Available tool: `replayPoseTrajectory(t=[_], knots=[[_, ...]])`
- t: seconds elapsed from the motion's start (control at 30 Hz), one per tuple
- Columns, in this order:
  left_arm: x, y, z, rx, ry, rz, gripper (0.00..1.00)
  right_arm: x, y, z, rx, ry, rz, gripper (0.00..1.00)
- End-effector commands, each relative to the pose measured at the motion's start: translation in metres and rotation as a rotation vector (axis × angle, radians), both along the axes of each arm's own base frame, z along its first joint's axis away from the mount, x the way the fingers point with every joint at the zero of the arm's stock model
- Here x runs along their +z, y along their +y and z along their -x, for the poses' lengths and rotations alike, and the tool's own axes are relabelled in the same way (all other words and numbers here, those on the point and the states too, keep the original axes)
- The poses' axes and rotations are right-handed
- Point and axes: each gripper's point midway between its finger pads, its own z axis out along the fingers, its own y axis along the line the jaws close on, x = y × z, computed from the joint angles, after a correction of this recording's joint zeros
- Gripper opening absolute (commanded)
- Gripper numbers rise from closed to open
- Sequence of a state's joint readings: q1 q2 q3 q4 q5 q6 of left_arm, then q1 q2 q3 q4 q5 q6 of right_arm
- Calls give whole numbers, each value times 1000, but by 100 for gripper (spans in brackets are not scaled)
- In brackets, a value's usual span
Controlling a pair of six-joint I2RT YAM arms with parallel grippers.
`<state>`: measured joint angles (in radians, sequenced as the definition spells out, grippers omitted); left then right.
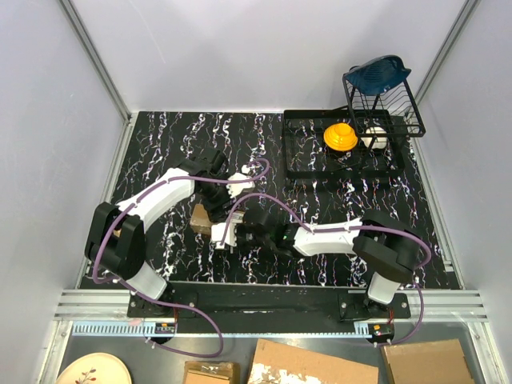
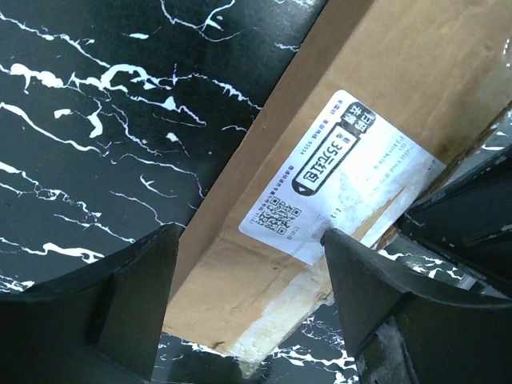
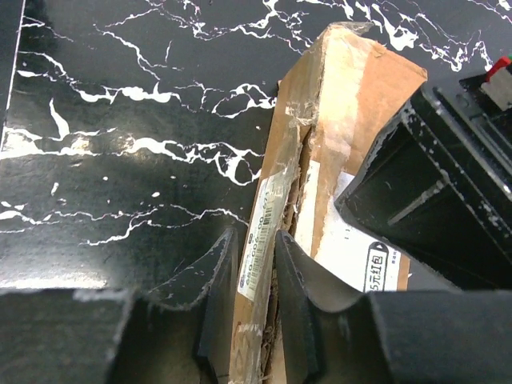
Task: Unpack the express box
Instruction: Adjust the express box at the center of the board.
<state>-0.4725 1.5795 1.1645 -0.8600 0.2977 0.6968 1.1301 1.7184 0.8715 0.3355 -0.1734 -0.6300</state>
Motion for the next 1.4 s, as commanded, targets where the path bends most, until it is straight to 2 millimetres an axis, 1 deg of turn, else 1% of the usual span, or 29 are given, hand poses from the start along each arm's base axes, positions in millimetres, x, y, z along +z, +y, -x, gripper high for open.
replayPoseTrajectory(t=[0.0, 0.03, 0.1, 0.23, 0.27, 0.33, 0.4, 0.53, 0.63, 0.73, 0.77, 0.83, 0.87, 0.97, 1.03, 1.1, 1.2, 1.23, 1.37], knots=[[8, -3, -3, -14, -29, 27, 77, -38, -8, -3, -16, 51, 111, 30], [7, -3, -2, -13, -24, 26, 77, -37, -8, -4, -18, 52, 111, 31], [9, -3, -2, -16, -26, 26, 76, -42, -10, -4, -21, 61, 130, 30], [8, -3, -1, -21, -24, 27, 76, -43, -16, 0, -33, 94, 139, 28], [8, -3, -1, -19, -22, 27, 77, -43, -19, 3, -33, 103, 140, 27], [7, -3, -2, -18, -20, 24, 76, -50, -27, 11, -35, 143, 162, 26], [6, -3, -3, -20, -19, 21, 76, -50, -30, 18, -38, 172, 160, 25], [8, -4, -4, -18, -23, 27, 76, -59, -35, 30, -42, 228, 174, 24], [15, -5, -1, -19, -17, 39, 76, -66, -37, 36, -46, 263, 178, 24], [28, -4, 1, -11, -28, 61, 76, -69, -36, 33, -61, 264, 173, 24], [37, -5, 1, -10, -48, 77, 76, -70, -36, 32, -67, 262, 173, 24], [46, -3, 6, -10, -54, 84, 77, -68, -34, 30, -75, 256, 165, 24], [54, -2, 9, -14, -71, 98, 77, -67, -34, 28, -83, 255, 161, 24], [60, 2, 18, -12, -75, 108, 77, -61, -32, 20, -103, 264, 136, 23], [56, 4, 25, -7, -62, 105, 77, -57, -31, 16, -112, 268, 115, 23], [55, 5, 27, 9, -64, 113, 77, -54, -31, 9, -126, 270, 101, 23], [52, 2, 32, 19, -43, 137, 77, -45, -29, 0, -135, 261, 74, 22], [52, 1, 35, 19, -36, 144, 77, -37, -26, -3, -133, 252, 54, 22], [52, -1, 47, 8, 8, 166, 76, -21, -24, -7, -135, 238, 16, 23]])
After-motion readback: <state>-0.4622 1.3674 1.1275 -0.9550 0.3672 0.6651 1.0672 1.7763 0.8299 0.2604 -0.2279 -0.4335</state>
